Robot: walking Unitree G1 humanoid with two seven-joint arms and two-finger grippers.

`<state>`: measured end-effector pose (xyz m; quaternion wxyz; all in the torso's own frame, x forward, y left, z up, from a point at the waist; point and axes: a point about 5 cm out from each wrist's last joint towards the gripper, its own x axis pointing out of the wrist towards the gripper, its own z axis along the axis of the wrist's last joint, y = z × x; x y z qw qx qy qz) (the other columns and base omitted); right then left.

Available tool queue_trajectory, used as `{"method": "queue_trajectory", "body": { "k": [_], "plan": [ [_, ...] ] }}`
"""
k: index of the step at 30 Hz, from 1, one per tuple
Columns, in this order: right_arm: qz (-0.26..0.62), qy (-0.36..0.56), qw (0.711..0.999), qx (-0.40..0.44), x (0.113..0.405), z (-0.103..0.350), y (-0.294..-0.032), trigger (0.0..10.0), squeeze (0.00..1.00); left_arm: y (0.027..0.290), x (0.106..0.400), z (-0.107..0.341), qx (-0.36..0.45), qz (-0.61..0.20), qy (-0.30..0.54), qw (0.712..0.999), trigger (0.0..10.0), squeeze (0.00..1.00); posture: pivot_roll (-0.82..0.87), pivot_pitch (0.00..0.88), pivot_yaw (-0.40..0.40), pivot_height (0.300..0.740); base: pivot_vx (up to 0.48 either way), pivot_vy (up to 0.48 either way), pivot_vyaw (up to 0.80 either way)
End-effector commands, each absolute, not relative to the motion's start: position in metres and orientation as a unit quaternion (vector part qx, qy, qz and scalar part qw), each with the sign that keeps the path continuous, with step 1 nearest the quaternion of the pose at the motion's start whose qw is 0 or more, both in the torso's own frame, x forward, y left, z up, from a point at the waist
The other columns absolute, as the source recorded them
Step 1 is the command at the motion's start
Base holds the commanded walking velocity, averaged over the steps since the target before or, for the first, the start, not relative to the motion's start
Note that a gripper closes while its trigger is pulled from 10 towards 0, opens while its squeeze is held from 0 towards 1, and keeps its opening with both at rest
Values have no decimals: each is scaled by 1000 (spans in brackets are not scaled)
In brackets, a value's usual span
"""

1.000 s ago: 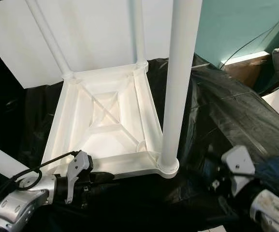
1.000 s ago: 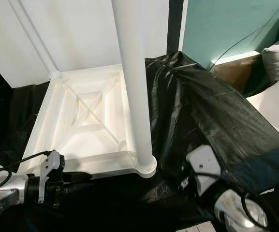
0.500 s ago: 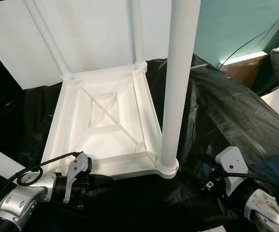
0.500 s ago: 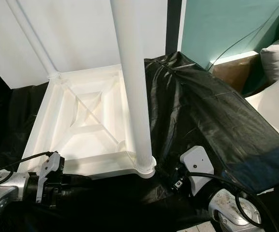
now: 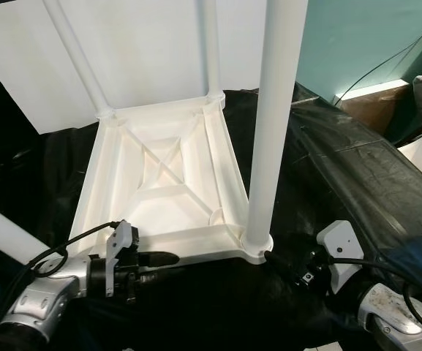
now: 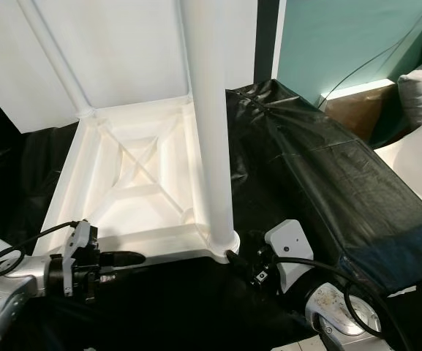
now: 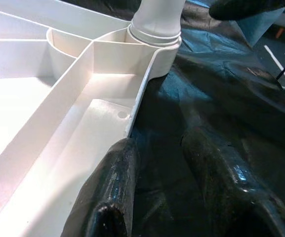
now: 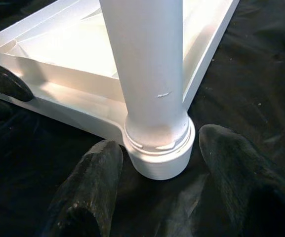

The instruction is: Building children table

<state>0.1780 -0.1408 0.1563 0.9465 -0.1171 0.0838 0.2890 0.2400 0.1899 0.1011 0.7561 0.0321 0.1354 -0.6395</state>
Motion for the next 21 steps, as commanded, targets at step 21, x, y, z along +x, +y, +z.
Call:
{"method": "queue_trajectory", "body": {
  "k": [21],
  "plan": [
    [294,75,948,-97,189,150,-130,10000,0,217,265,127,93,-550,101,824,10000,0,-138,29,73,740,0,0,0]
  ]
}}
